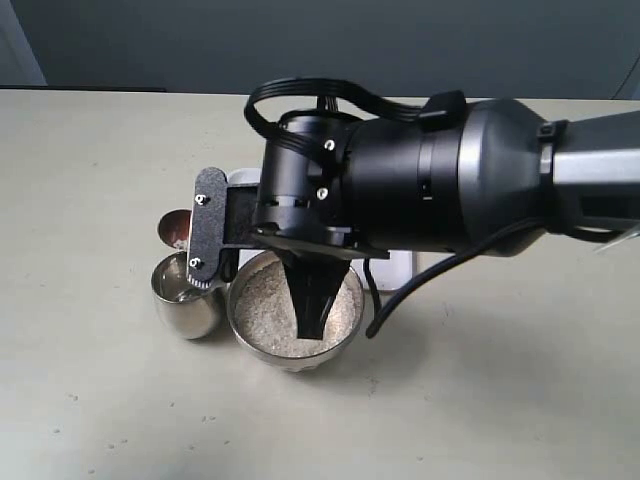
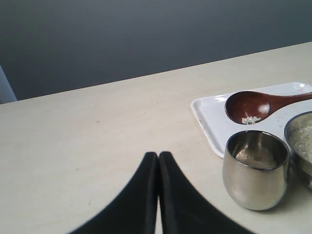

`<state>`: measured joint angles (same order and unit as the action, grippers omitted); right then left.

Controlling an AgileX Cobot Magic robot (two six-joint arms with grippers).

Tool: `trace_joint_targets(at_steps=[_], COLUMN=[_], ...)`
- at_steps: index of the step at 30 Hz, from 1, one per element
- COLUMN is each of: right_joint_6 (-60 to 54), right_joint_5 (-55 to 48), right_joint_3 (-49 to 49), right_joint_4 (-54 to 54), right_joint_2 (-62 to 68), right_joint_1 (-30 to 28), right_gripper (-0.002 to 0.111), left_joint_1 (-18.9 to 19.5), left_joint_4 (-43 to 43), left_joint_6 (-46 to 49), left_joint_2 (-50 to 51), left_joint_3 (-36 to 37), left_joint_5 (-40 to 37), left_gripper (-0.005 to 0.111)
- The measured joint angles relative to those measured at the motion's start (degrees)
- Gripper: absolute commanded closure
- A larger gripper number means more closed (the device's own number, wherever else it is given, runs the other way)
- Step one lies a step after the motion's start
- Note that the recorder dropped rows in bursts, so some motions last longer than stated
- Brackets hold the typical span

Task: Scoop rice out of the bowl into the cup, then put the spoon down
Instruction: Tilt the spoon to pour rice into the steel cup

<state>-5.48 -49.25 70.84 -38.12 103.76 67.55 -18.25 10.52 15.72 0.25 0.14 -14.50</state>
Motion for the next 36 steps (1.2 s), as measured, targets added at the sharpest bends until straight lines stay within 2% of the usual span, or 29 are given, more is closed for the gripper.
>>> trace_joint_targets(at_steps=[36], right_joint_6=[0.5], right_joint_5=[0.6], right_joint_3=[0.0], right_joint_4=[-2.8], right_joint_2=[0.0], right_joint_1=[0.0], right_gripper=[0.109], left_joint_1=[0.0], left_joint_4=[0.0], left_joint_6=[0.0], left_joint_2=[0.0], left_joint_3=[0.0], left_joint_5=[0.0], left_gripper=[0.106])
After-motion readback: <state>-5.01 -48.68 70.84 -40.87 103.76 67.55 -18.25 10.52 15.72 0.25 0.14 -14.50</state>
